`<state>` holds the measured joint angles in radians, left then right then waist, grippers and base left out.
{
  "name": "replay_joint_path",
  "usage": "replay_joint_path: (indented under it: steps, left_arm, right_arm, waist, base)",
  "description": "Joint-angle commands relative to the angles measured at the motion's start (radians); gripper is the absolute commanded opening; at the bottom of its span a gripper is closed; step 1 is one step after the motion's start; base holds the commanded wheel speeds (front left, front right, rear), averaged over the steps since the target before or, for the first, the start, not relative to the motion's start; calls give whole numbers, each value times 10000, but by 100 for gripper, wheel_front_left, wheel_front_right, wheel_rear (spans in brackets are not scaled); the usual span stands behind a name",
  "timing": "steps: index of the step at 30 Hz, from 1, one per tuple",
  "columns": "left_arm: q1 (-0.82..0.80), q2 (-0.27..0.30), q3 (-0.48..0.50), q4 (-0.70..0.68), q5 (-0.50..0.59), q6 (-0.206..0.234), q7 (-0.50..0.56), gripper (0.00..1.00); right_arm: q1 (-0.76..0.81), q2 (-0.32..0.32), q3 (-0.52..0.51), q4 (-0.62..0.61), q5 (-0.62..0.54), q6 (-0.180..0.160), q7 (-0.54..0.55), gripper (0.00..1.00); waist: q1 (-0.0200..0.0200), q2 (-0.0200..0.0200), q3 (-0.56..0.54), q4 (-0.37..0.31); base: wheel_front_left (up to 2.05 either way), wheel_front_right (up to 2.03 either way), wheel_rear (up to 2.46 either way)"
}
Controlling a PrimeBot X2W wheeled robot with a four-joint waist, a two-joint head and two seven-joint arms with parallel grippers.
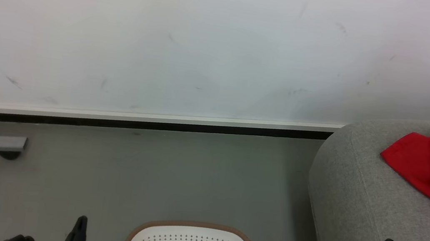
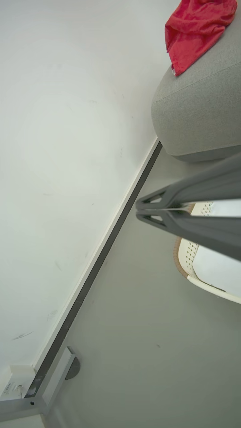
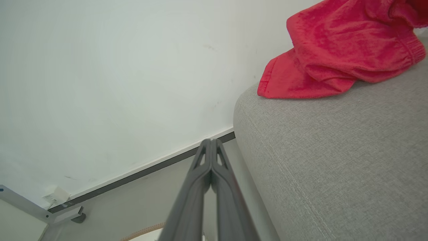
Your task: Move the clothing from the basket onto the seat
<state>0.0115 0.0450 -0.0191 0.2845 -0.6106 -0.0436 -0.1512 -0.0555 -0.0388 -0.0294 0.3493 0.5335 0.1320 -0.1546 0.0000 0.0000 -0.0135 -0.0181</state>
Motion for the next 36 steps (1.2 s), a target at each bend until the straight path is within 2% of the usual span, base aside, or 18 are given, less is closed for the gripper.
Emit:
replay_joint_path:
  steps: [1, 36]
  left_arm:
    - [-262, 38, 84, -166, -458, -55, 74, 0]
    - [-727, 57, 658, -283, -4741, -435, 1237, 0]
  right_arm:
    - [-229, -89, -55, -227, 449, -5, 96, 0]
    - [-404, -124, -417, -612, 5087, -11, 1265, 0]
  waist:
    - [0, 0, 2, 3]
    - [0, 0, 56, 63]
  base:
    - [0, 0, 0]
    - [0, 0, 0]
